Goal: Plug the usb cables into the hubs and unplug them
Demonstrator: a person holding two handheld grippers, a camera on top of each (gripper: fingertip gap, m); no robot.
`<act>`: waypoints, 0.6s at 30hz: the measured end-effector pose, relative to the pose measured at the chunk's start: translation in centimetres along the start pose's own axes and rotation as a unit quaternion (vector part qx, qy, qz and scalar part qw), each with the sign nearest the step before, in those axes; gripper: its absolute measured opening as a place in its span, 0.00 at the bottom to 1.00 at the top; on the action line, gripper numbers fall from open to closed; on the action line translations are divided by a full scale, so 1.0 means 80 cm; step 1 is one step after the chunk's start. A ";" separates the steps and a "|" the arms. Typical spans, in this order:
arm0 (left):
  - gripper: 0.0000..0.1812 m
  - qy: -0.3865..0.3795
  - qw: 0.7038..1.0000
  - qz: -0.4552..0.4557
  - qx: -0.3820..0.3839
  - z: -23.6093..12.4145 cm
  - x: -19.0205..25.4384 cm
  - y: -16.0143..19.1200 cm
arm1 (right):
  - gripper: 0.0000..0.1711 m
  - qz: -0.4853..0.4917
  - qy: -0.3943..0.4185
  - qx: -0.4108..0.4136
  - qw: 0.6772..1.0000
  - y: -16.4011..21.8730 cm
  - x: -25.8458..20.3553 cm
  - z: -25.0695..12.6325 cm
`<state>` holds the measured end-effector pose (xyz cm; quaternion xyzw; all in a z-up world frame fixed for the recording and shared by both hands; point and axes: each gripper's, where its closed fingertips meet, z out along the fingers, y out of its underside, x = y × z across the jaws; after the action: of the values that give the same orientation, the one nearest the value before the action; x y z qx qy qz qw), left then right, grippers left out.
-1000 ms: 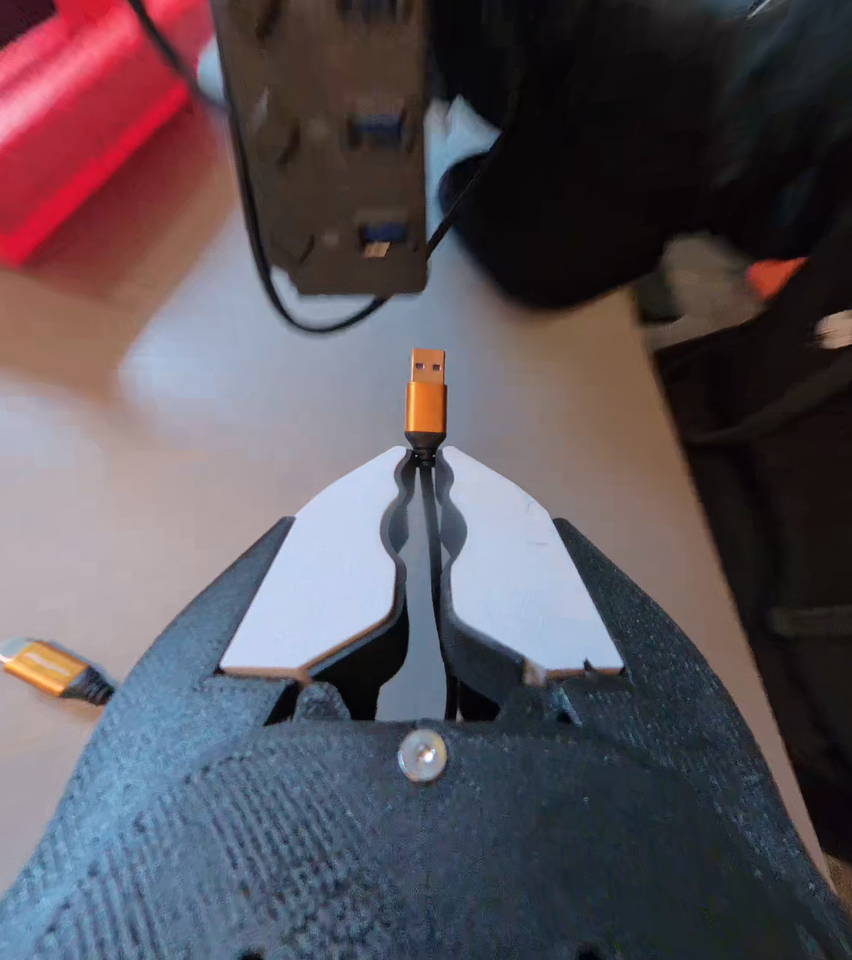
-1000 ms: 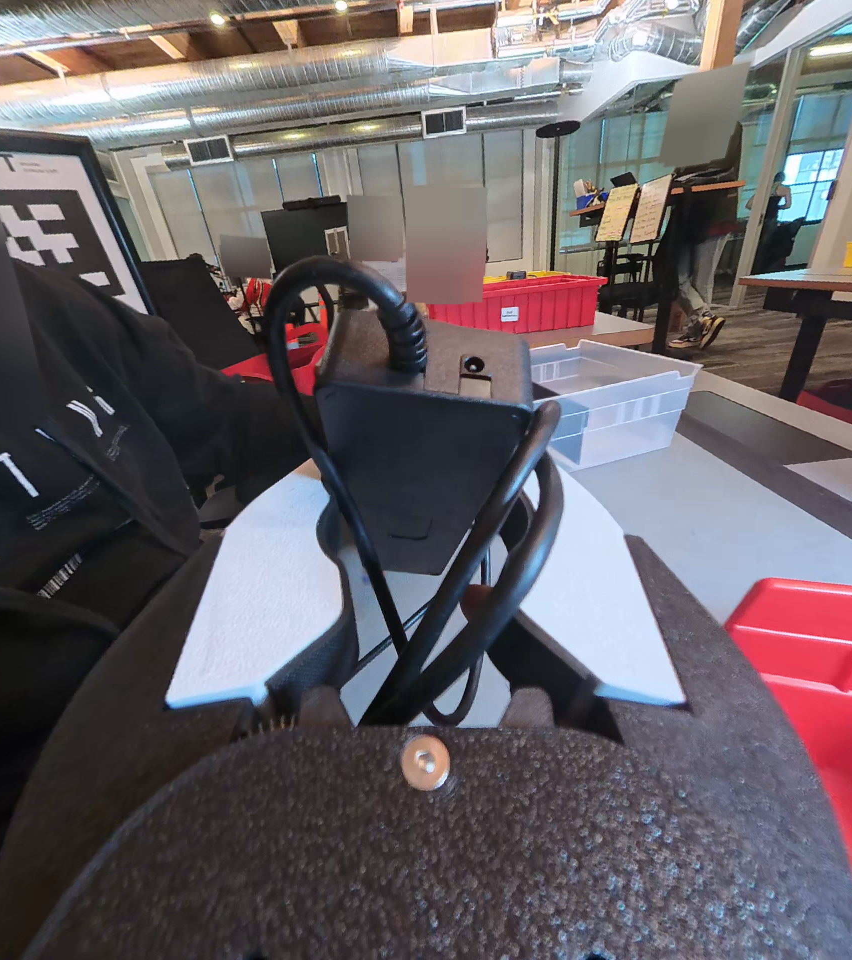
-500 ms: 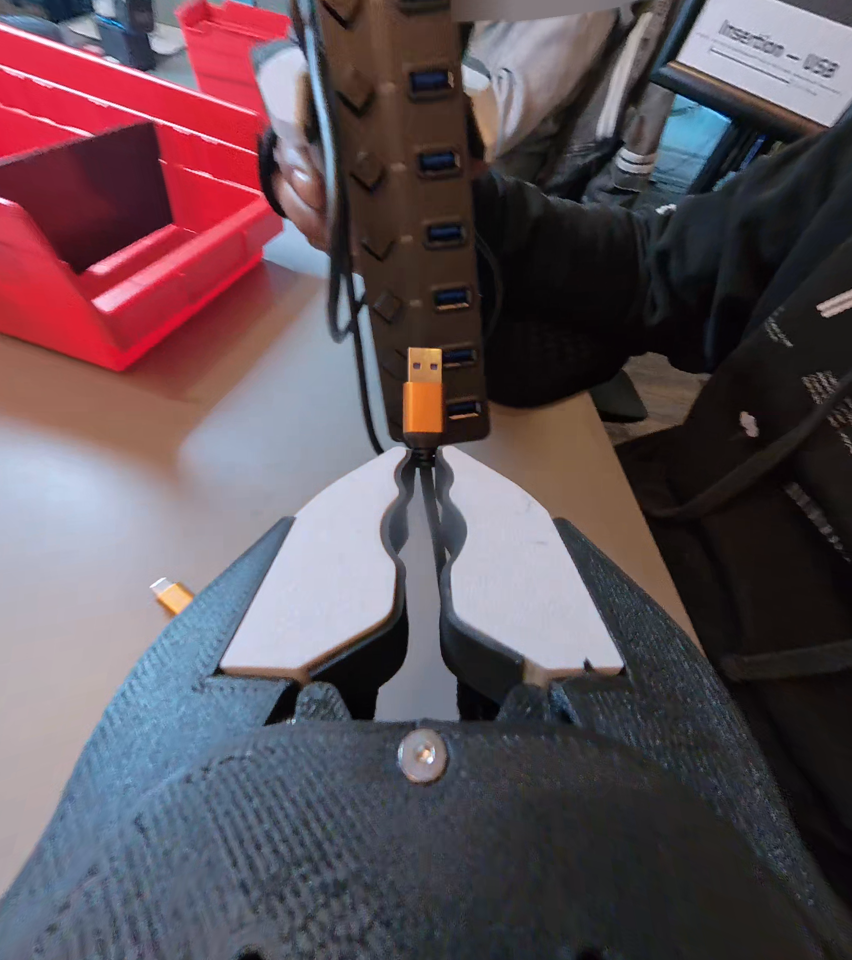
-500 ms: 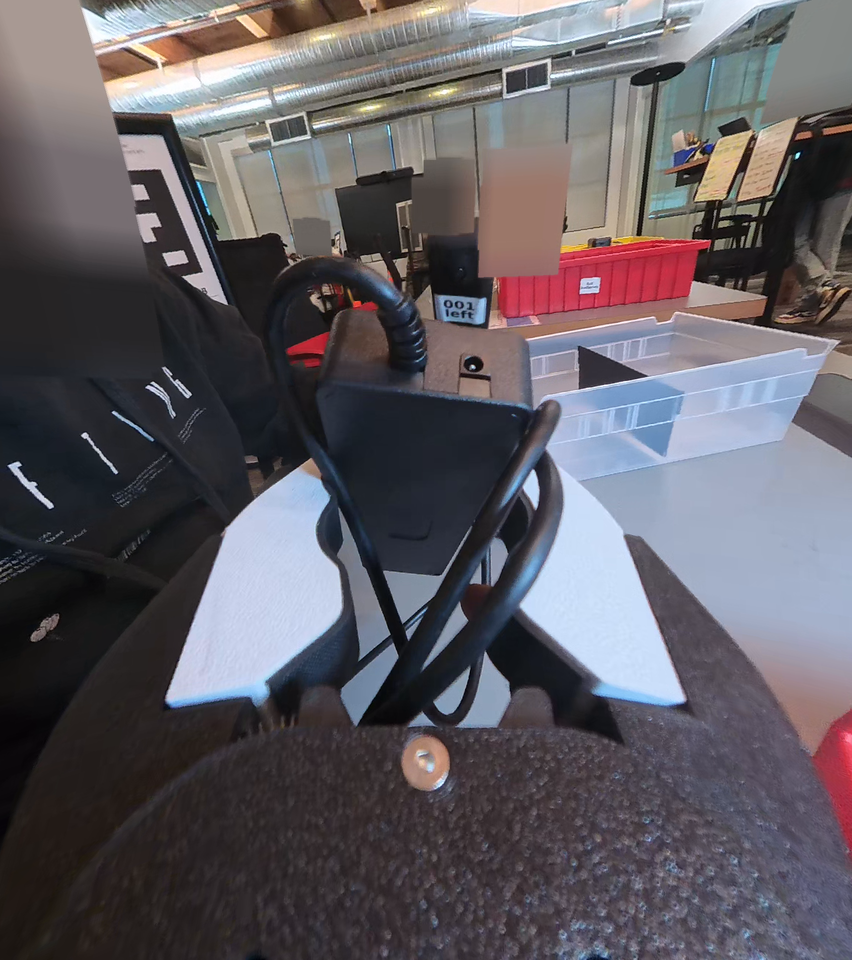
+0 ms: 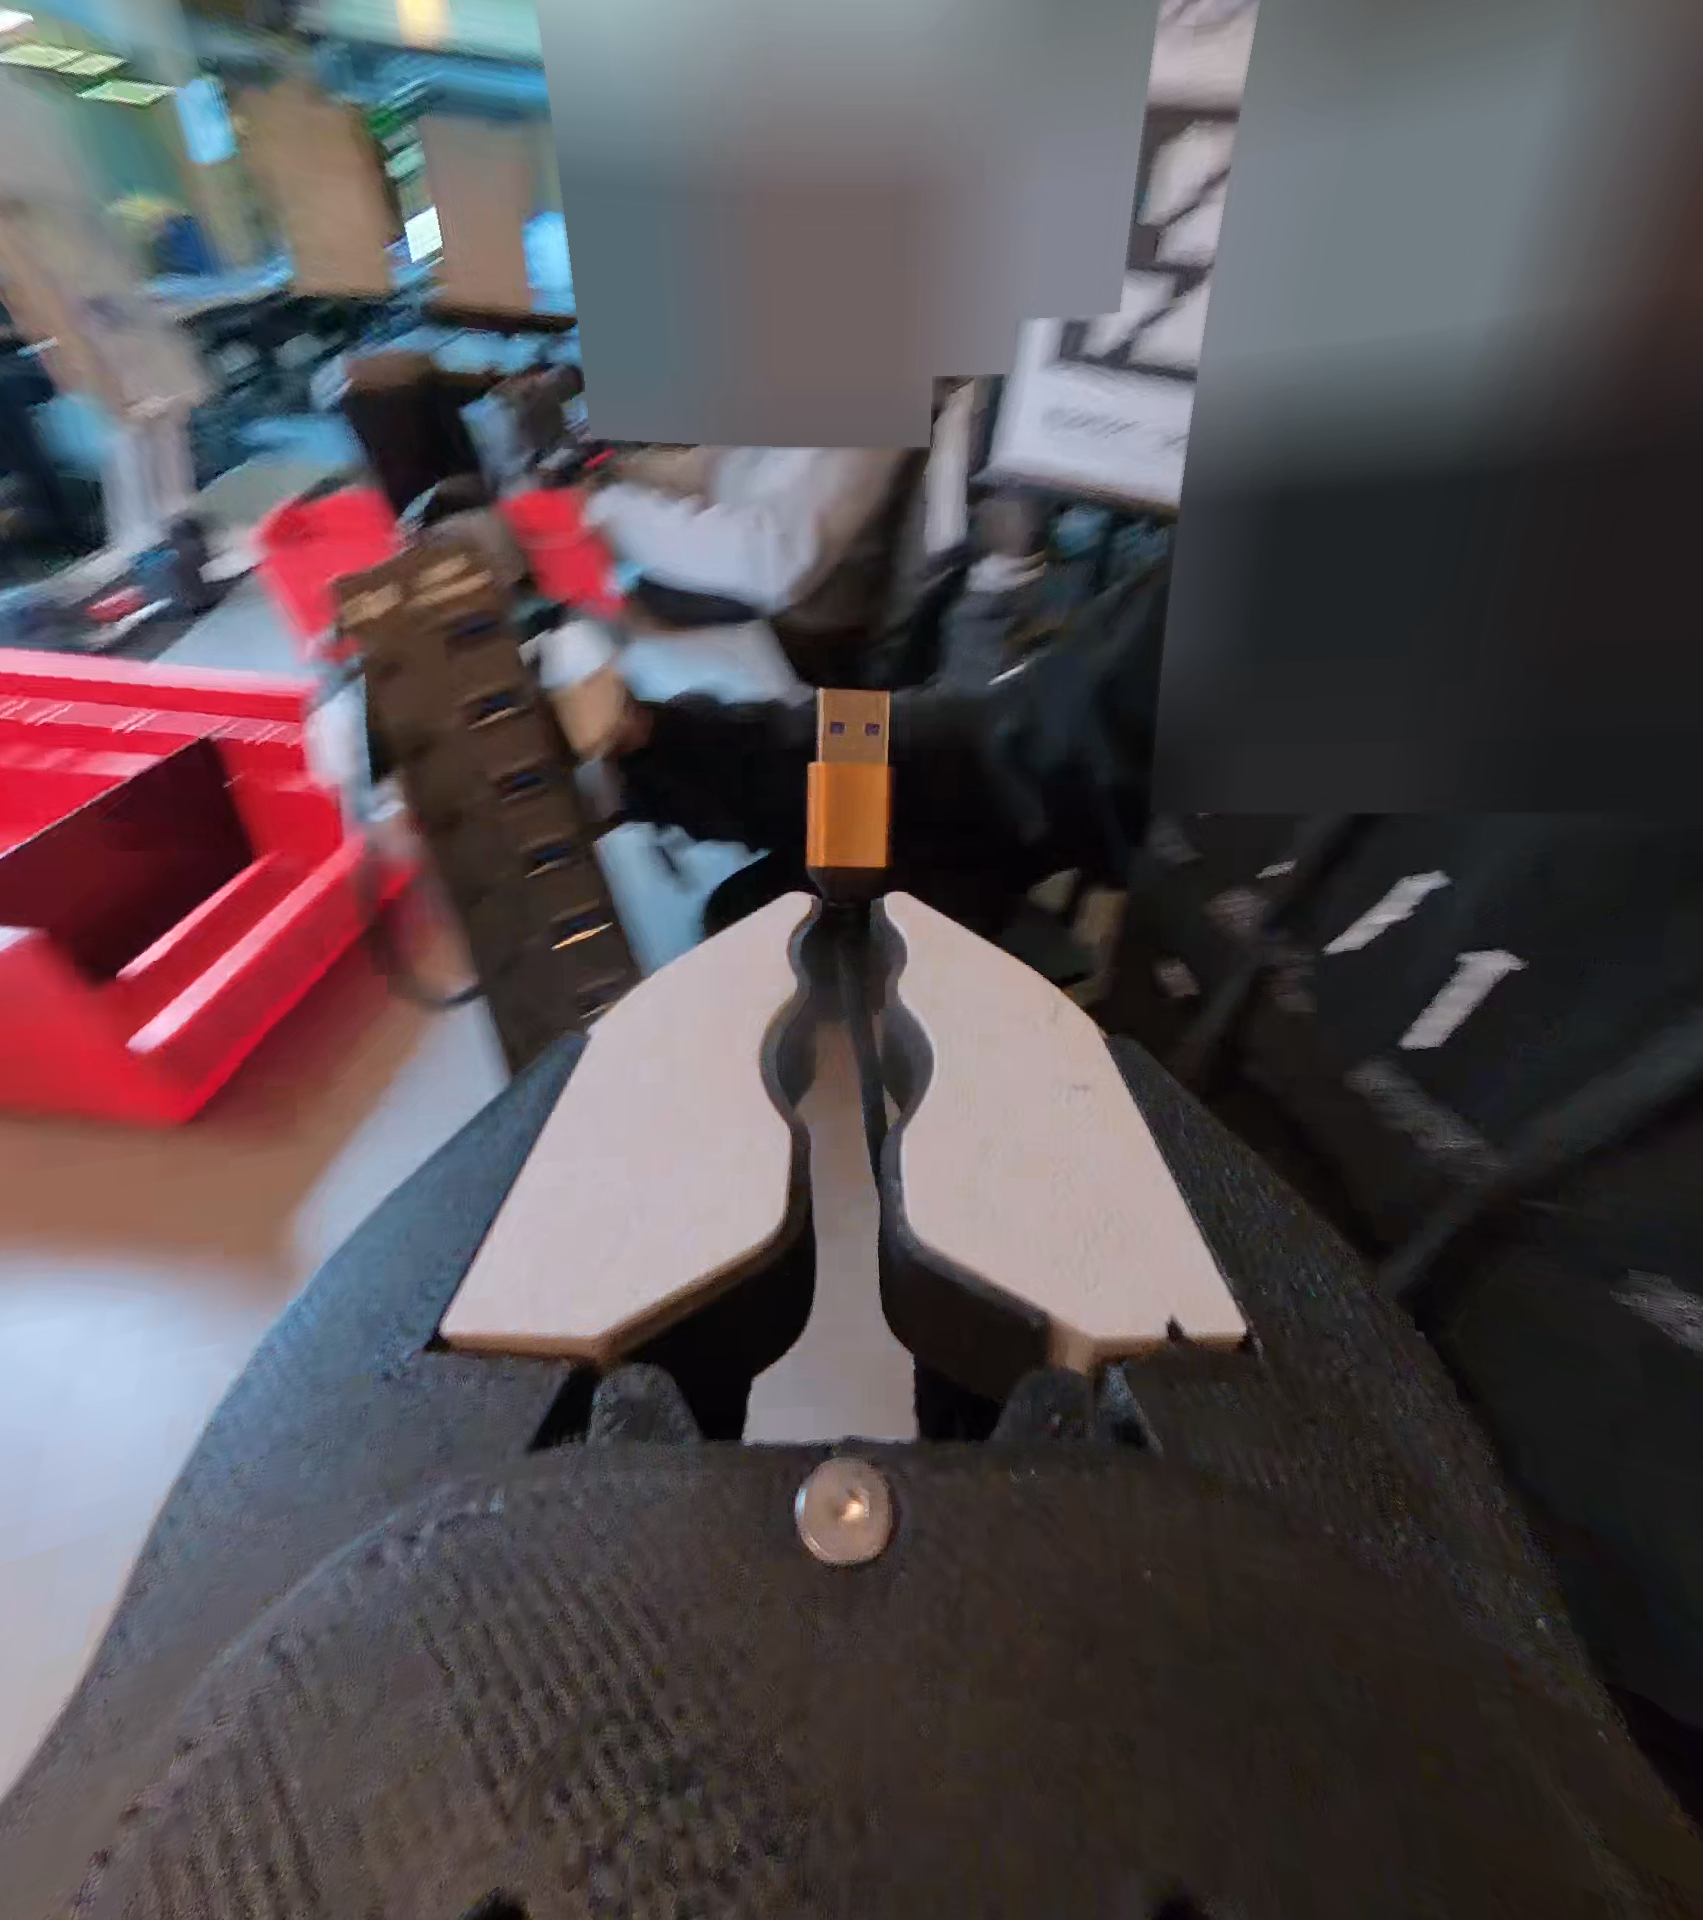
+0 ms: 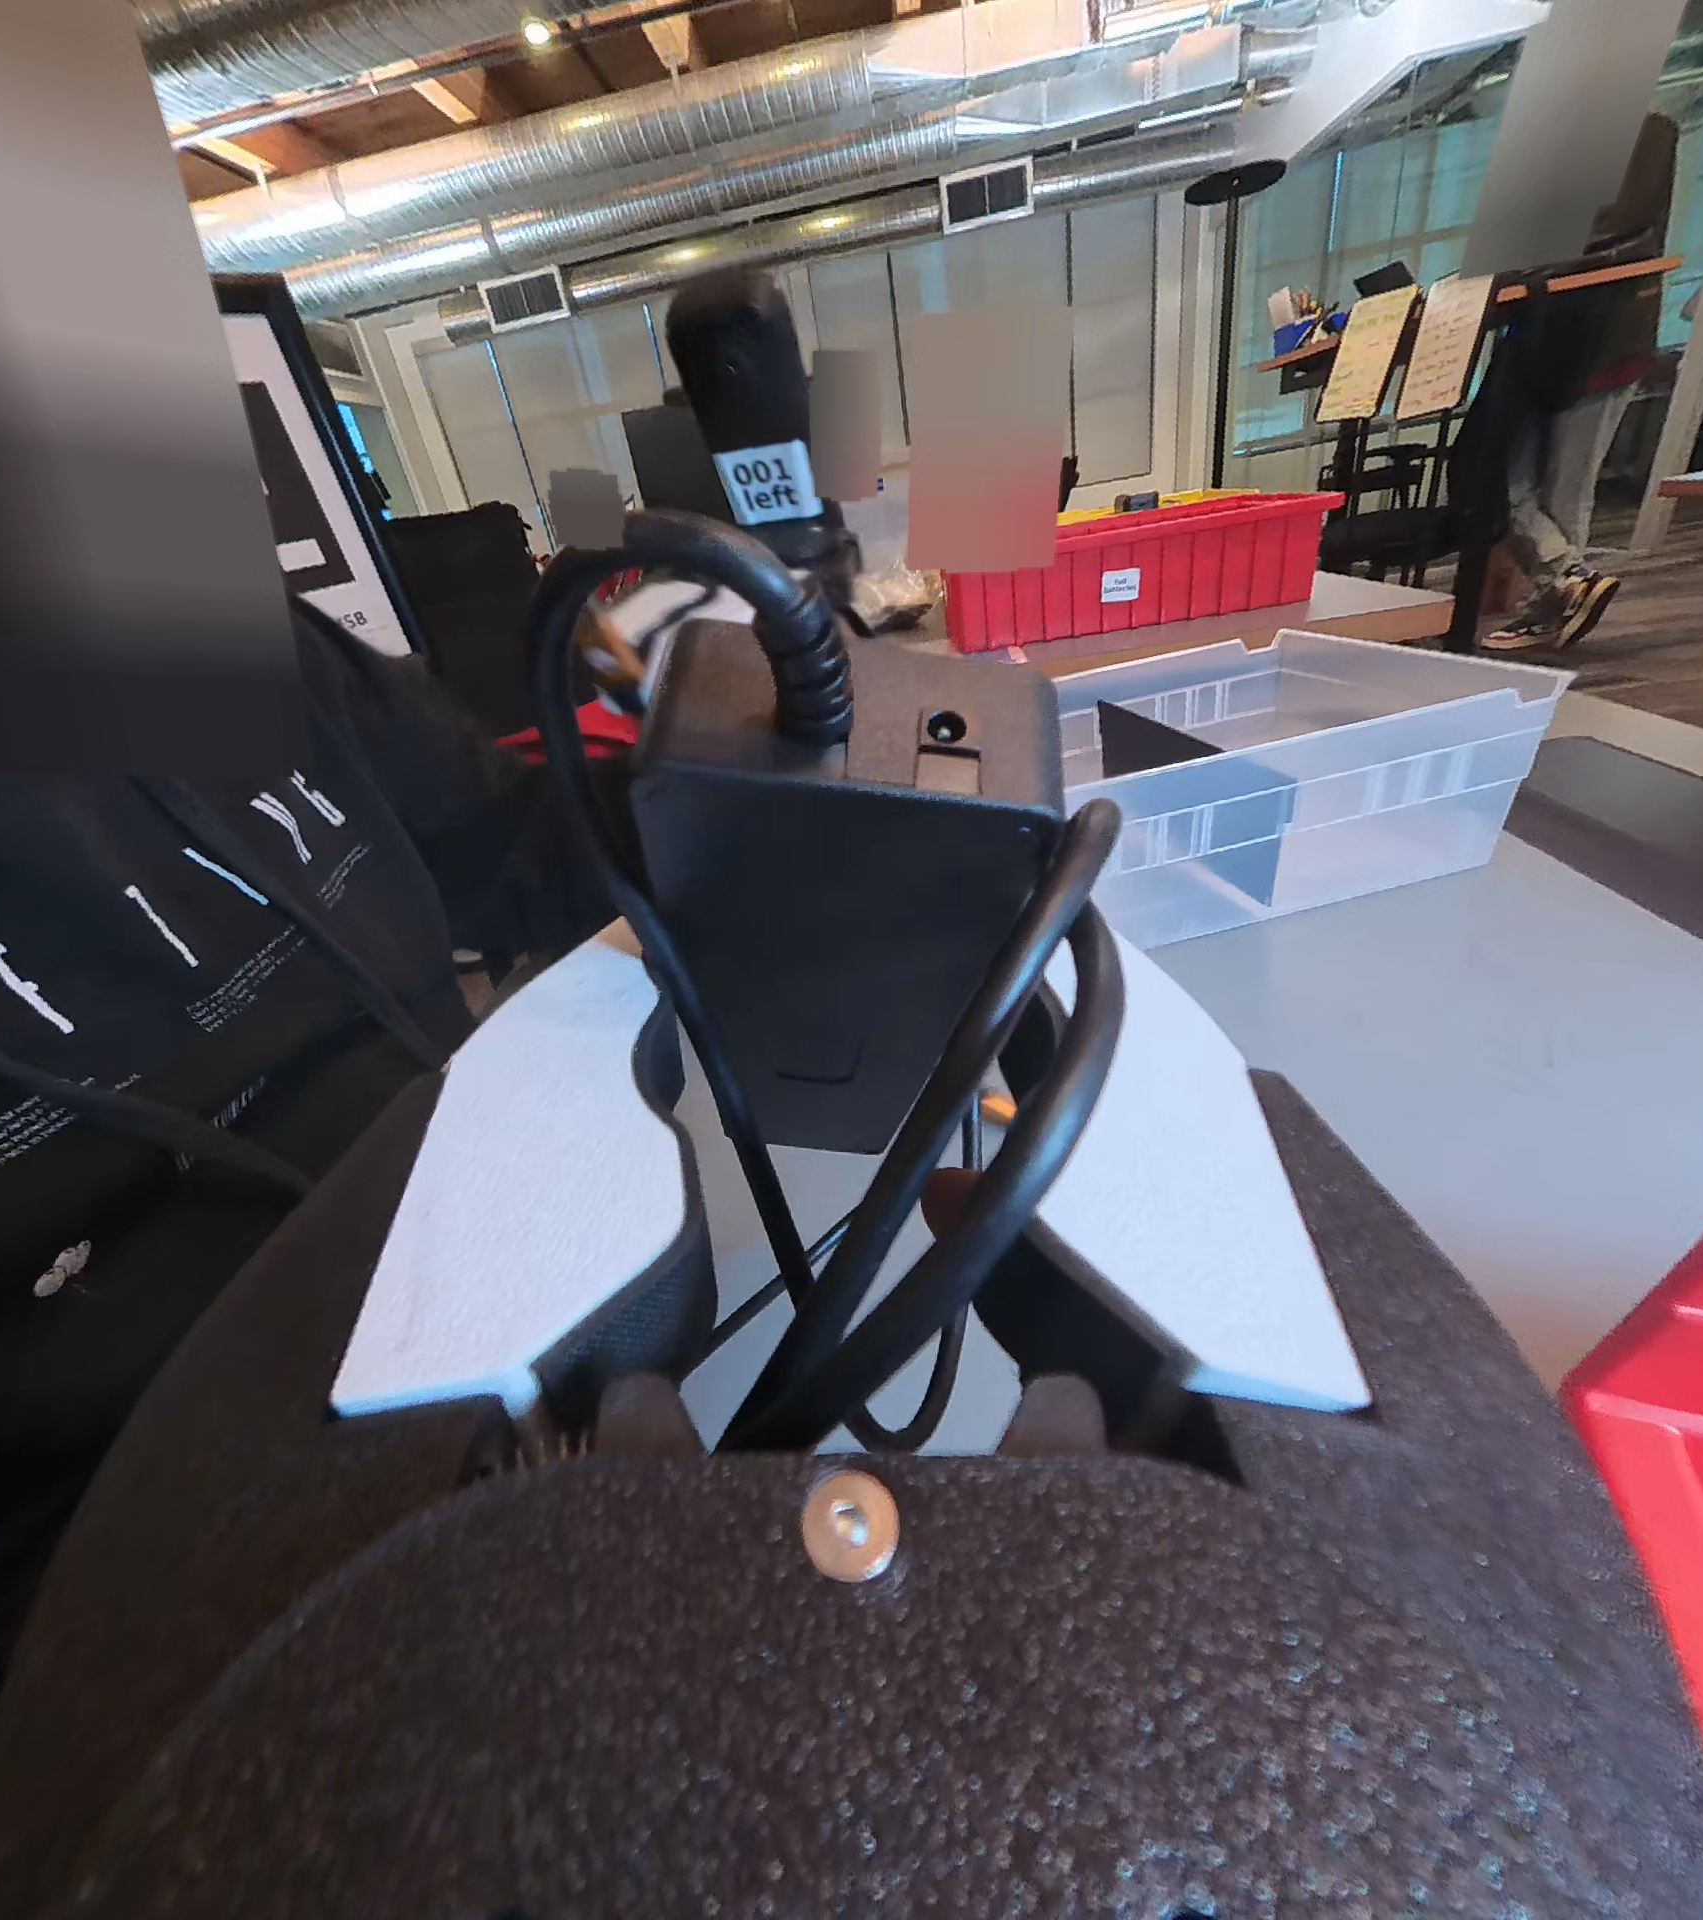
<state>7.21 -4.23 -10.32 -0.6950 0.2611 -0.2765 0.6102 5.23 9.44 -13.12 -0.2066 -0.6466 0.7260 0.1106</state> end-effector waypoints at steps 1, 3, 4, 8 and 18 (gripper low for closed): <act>0.04 0.043 0.999 -0.008 0.018 -0.004 0.019 -0.012 | 0.36 0.000 0.002 0.005 1.000 -0.003 0.001 -0.002; 0.04 0.058 0.997 -0.049 0.013 -0.011 0.015 -0.008 | 0.36 0.001 0.007 0.014 1.000 -0.007 0.003 -0.007; 0.04 0.022 0.996 -0.081 0.003 -0.013 -0.008 0.005 | 0.36 0.002 0.010 0.018 1.000 -0.008 0.004 -0.009; 0.04 -0.131 0.950 -0.246 -0.139 -0.024 -0.096 0.111 | 0.36 0.004 0.020 0.018 1.000 -0.007 0.009 -0.012; 0.10 -0.347 0.845 -0.120 -0.389 -0.045 -0.145 0.220 | 0.36 0.010 0.023 0.001 1.000 0.005 0.014 -0.006</act>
<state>-4.03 -0.74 -28.14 -0.9519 0.0332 0.0356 0.3024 4.49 10.31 -13.73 -0.2295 -0.6407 0.7230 0.1187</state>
